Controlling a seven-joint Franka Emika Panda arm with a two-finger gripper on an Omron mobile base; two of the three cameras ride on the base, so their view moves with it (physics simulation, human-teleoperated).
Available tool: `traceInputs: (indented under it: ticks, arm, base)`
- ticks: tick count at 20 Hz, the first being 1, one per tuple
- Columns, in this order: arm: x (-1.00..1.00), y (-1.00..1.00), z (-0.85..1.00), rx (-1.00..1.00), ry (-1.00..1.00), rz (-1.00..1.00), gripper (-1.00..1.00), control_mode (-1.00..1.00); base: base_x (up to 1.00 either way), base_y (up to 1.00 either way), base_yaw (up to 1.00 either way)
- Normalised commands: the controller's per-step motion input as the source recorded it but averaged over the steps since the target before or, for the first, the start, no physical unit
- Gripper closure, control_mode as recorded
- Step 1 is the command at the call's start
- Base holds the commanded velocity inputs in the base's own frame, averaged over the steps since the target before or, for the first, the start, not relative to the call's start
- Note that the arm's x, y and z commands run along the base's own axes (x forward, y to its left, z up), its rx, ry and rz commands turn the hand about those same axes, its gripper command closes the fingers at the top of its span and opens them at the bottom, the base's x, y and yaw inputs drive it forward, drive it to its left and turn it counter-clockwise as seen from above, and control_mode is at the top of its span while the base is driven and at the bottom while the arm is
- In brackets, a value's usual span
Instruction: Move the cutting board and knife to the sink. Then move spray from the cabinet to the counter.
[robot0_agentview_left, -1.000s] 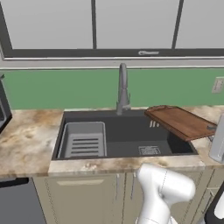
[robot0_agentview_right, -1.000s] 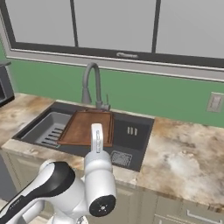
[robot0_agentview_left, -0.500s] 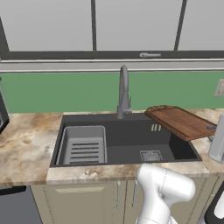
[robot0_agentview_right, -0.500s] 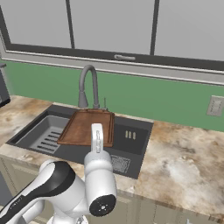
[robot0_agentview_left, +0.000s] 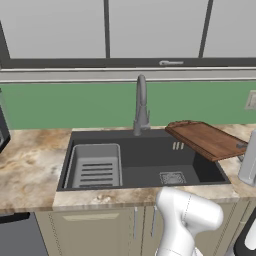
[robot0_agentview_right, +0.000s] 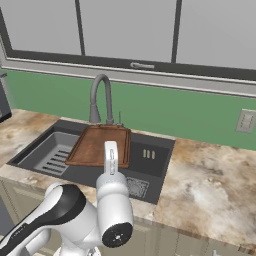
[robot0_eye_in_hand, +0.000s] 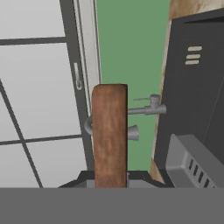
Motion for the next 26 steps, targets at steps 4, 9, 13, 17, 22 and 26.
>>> traceInputs:
  ticks: [4, 9, 13, 17, 22, 26]
  arm:
    - [0.0, 0.0, 0.0, 0.0, 0.0, 0.0, 1.0, 1.0]
    - [0.0, 0.0, 0.0, 0.0, 0.0, 0.0, 1.0, 1.0]
    - [0.0, -0.01, 0.0, 0.0, 0.0, 0.0, 1.0, -1.0]
    - [0.02, -0.09, 0.0, 0.0, 0.02, 0.0, 1.0, -1.0]
    - [0.04, -0.09, 0.0, 0.0, 0.11, 0.01, 1.0, -1.0]
    - [0.05, -0.08, -0.01, -0.03, 0.11, 0.08, 1.0, -1.0]
  base:
    - [0.0, 0.0, 0.0]
    - [0.0, 0.0, 0.0]
    - [0.0, 0.0, 0.0]
    - [0.0, 0.0, 0.0]
    - [0.0, 0.0, 0.0]
    - [0.0, 0.0, 0.0]
